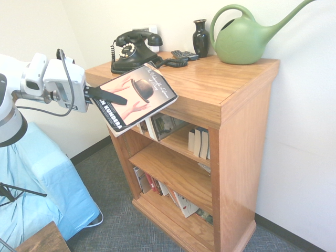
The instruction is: Organize the shelf
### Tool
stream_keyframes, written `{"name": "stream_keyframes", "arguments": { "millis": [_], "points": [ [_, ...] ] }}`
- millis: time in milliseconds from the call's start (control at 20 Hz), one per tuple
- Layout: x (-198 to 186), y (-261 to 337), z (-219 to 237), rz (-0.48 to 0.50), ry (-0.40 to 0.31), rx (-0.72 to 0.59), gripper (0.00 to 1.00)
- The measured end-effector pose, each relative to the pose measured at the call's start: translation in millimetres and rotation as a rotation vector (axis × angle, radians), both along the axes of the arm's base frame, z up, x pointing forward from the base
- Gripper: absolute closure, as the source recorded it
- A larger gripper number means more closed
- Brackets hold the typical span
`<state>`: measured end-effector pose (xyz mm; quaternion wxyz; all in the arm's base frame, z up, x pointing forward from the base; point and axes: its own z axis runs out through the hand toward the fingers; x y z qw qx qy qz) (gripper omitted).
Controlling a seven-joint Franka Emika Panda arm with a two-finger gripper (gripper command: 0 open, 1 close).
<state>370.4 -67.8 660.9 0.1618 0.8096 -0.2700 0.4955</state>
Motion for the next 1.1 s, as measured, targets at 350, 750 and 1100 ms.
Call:
{"name": "stream_keyframes", "arguments": {
  "millis": [350,750,1100],
  "points": [
    [-2,48,-76,0.084,0.092,0.122,1.0],
    [34,62,-143,0.13,0.148,0.207,1.0],
    [66,62,-200,0.167,0.177,0.281,1.0]
  ]
}}
